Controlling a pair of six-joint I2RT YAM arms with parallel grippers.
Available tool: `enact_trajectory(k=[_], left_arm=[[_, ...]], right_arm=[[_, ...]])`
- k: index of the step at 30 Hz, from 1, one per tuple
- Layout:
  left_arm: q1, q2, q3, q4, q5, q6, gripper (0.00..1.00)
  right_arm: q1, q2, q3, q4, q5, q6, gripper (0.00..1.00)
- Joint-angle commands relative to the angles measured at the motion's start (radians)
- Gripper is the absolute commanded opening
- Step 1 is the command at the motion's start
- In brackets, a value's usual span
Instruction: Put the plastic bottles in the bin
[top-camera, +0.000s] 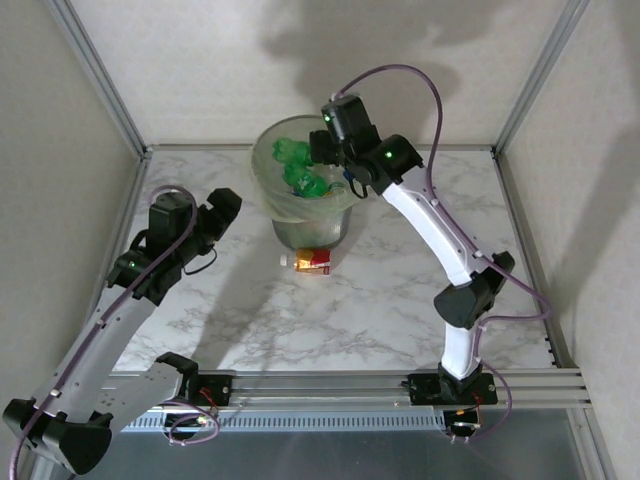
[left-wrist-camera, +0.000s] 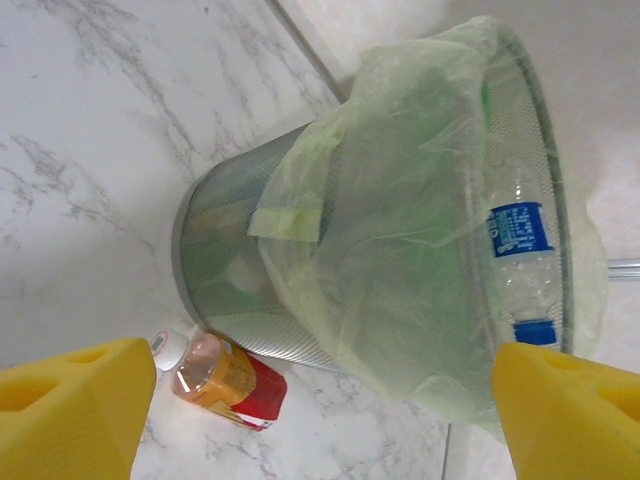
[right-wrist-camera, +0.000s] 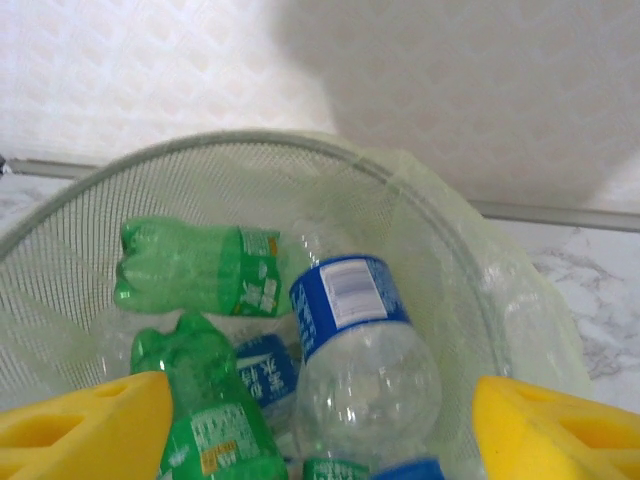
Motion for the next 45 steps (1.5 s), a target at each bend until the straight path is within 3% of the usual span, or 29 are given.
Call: enact_trajectory(k=[1, 8, 16, 21, 25, 32, 45], left_arm=[[0.014, -0.021, -0.045, -0.01, 0.014, -0.028, 0.86], [0.02, -0.034, -0.172, 0.037, 0.065, -0.133, 0.79], [0.019, -0.025, -0.375, 0.227, 0.174, -0.25, 0.77], [0.014, 0.047, -0.46, 0.358, 0.218, -0.289, 0.75], [0.014, 0.117, -0.476, 0.441, 0.232, -0.287, 0.72], [0.01, 0.296, -0.491, 0.609, 0.305, -0.296, 0.67], [-0.058, 0.457, -0.469, 0.727, 0.332, -0.384, 0.63]], right_arm=[[0.027, -0.144, -0.132, 0.05, -0.027, 0.026, 0.76], [0.145, -0.462, -0.536, 0.242, -0.088, 0.028, 0.73], [0.154, -0.75, -1.059, 0.471, -0.319, 0.263, 0.62], [0.121, -0.819, -1.276, 0.532, -0.326, 0.387, 0.53], [0.05, -0.816, -1.42, 0.636, -0.458, 0.482, 0.46], [0.025, -0.82, -1.474, 0.681, -0.473, 0.537, 0.45], [0.022, -0.842, -1.51, 0.671, -0.471, 0.578, 0.43]])
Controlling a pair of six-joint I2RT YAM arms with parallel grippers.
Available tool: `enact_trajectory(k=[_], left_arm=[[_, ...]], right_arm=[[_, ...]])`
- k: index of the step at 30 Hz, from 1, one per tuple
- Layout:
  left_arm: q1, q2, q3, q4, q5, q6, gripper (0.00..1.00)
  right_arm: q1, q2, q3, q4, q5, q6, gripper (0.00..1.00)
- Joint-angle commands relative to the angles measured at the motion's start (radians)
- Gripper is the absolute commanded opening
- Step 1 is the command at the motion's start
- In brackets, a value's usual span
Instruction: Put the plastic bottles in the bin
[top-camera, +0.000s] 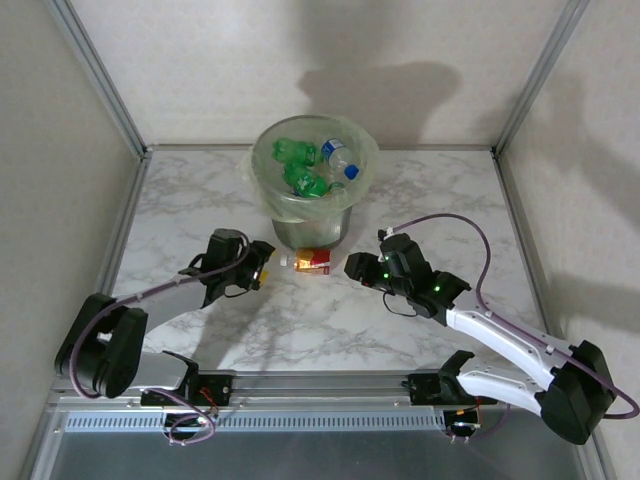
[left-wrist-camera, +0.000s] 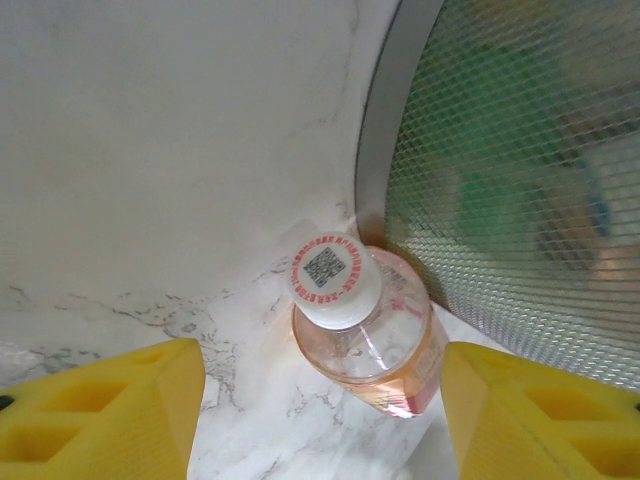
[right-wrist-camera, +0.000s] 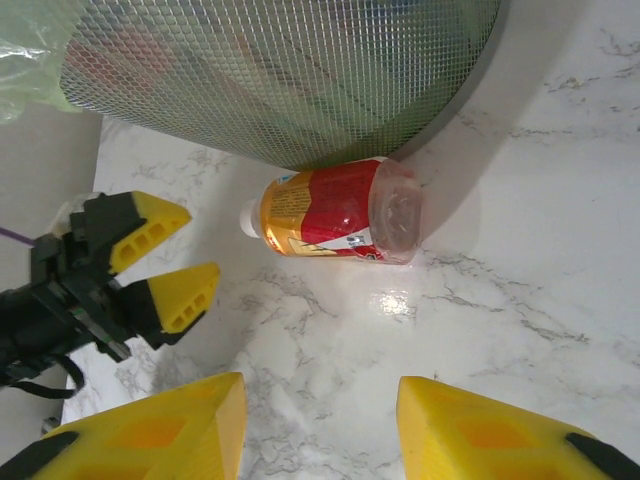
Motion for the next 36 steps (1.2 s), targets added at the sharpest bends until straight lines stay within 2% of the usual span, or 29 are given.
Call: enact_trajectory(k=[1, 17, 24, 36], left_arm=[[-0.033, 0.041, 0.032, 0.057, 0.009, -0.047, 0.63], [-0.066, 0.146, 0.074, 0.129, -0.018, -0.132, 0.56], [-0.071, 0.155, 0.098, 0.071, -0.059, -0.144, 0.54], [-0.075, 0.192, 0.141, 0.016, -0.063, -0.137, 0.53]], right_arm=[[-0.005, -0.021, -0.008, 0.007, 0.001, 0.014, 0.43], [-0.005, -0.063, -0.014, -0.009, 0.003, 0.025, 0.43], [-0.004, -0.073, -0.016, -0.016, 0.007, 0.026, 0.43], [-0.005, -0.073, -0.013, -0.017, 0.011, 0.021, 0.42]])
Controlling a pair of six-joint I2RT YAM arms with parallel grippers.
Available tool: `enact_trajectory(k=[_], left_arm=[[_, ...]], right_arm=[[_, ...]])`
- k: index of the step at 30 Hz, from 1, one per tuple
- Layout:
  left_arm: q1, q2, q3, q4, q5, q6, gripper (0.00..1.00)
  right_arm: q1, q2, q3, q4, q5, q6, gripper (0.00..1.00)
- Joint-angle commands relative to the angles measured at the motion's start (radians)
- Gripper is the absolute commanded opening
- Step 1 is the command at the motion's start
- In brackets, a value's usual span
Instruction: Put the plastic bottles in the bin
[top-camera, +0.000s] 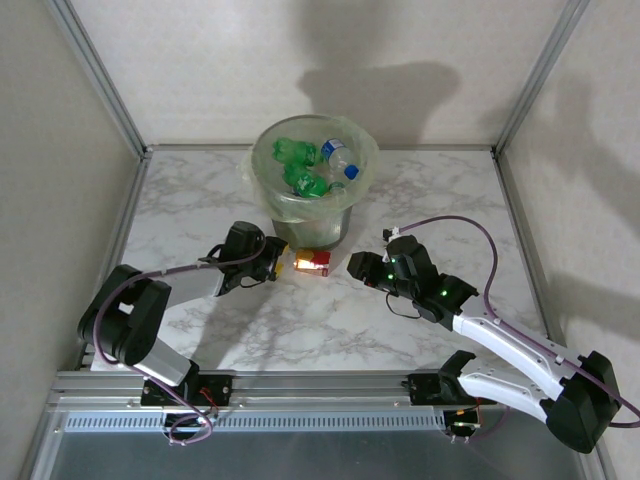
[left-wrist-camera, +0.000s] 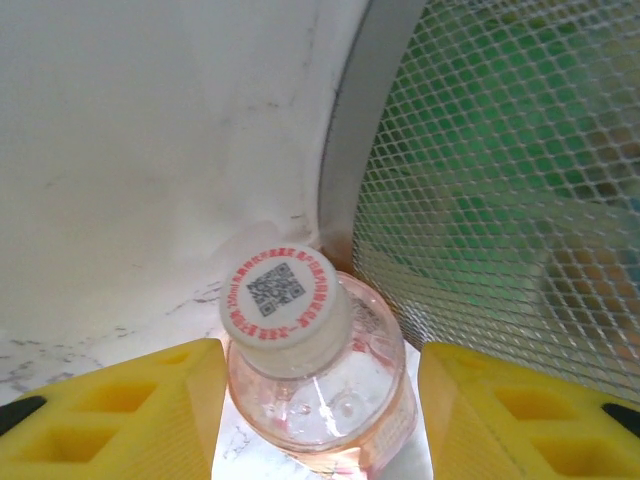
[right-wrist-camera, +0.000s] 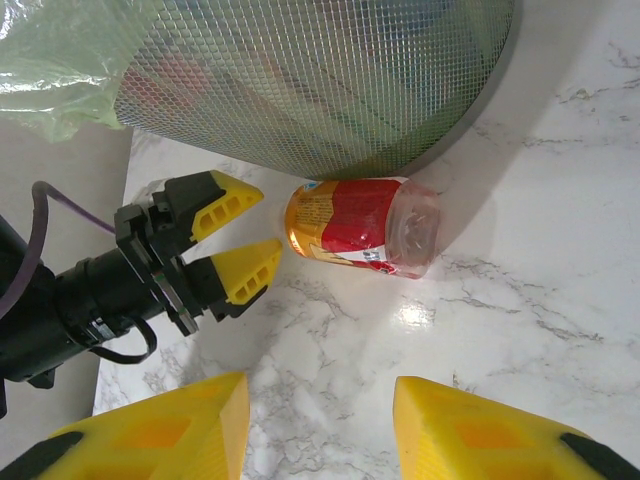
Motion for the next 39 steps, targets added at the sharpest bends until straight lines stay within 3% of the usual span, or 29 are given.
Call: enact_trajectory(k=[1, 29, 39], left_arm=[[-0.012, 0.017, 0.031, -0.053, -0.03, -0.008, 0.53], [-0.034, 0.099, 0.128, -0.165, -0.061, 0.008, 0.51], [-0.035, 0.103, 0.119, -0.176, -0.063, 0.021, 0.41]], right_arm=[[-0.005, -0.015, -0.002, -0.018, 0.012, -0.001, 0.42], [-0.004, -0.041, 0.0, -0.038, 0.031, -0.011, 0.42], [-0.005, -0.046, 0.005, -0.045, 0.036, -0.012, 0.42]])
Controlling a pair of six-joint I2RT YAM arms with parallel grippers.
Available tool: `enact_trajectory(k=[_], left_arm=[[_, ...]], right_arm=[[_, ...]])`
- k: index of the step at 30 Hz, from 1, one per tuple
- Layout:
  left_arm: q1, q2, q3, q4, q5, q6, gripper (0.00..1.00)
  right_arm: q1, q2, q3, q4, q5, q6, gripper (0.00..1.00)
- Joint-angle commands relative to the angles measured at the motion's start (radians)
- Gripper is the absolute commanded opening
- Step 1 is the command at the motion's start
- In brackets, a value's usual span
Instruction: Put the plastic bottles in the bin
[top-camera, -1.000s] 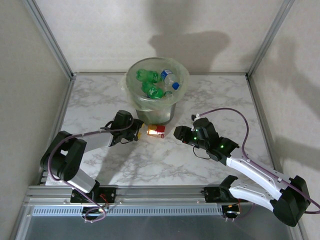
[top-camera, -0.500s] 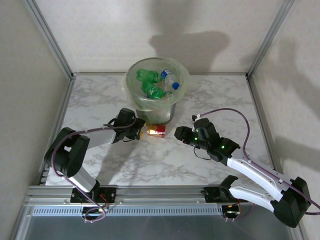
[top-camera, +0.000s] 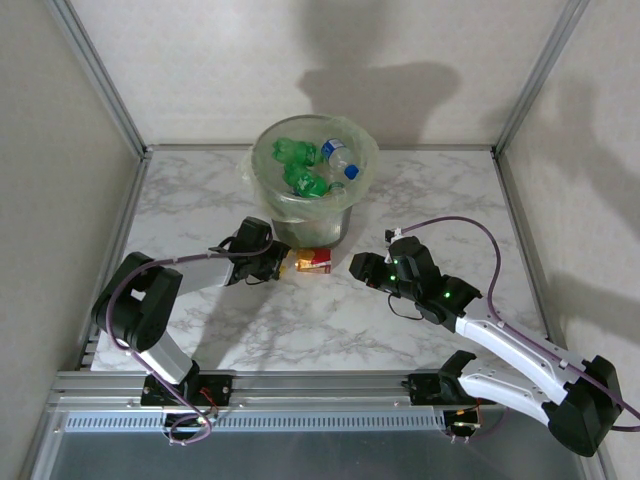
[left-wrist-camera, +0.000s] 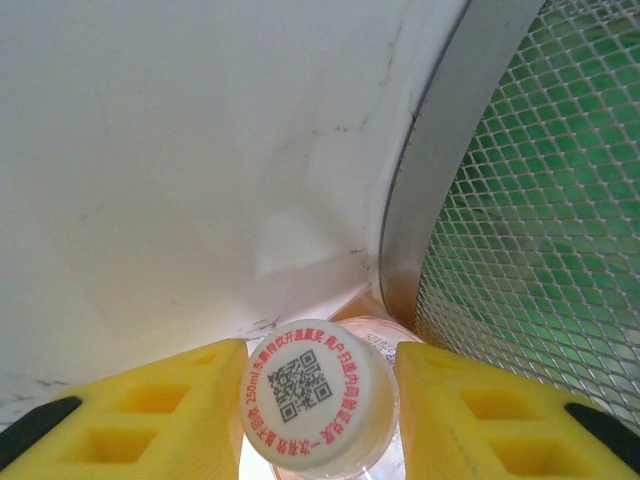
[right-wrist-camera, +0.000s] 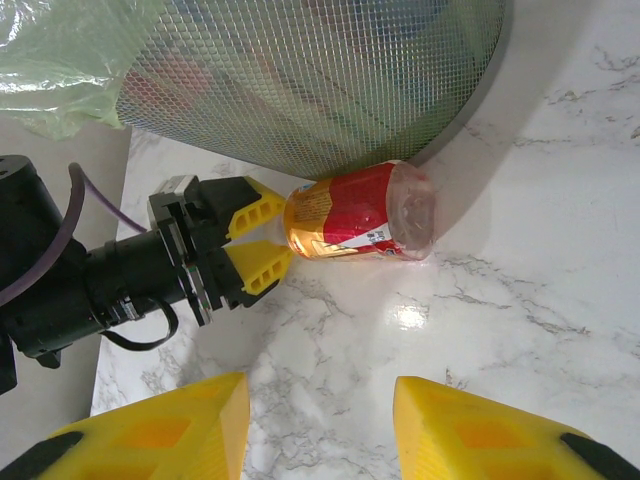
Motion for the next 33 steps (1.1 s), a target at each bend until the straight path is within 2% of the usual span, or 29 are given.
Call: enact_trajectory(k=[1, 11, 20, 29, 33], left_arm=[[-0.009, 0.008, 0.009, -0.03, -0.022, 0.011, 0.4], [-0.009, -0.031, 0.005, -0.06, -0.021, 0.041, 0.33], [-0.009, -0.189, -0.026, -0.229, -0.022, 0.201, 0.29], [-0.009, -0.323, 0.015, -0.316, 0.025, 0.337, 0.25], [-0.014, -0.377, 0.085, -0.441, 0.049, 0.432, 0.23]], right_arm=[[-0.004, -0.021, 0.005, -0.016, 0.028, -0.009, 0.42], [-0.005, -0.028, 0.012, -0.025, 0.037, -0.013, 0.42], [-0.005, -0.038, 0.056, -0.069, 0.061, -0.053, 0.42], [0.013, 0.041, 0.243, -0.151, -0.009, -0.225, 0.52], [0.036, 0.05, 0.353, -0.202, 0.013, -0.269, 0.55]])
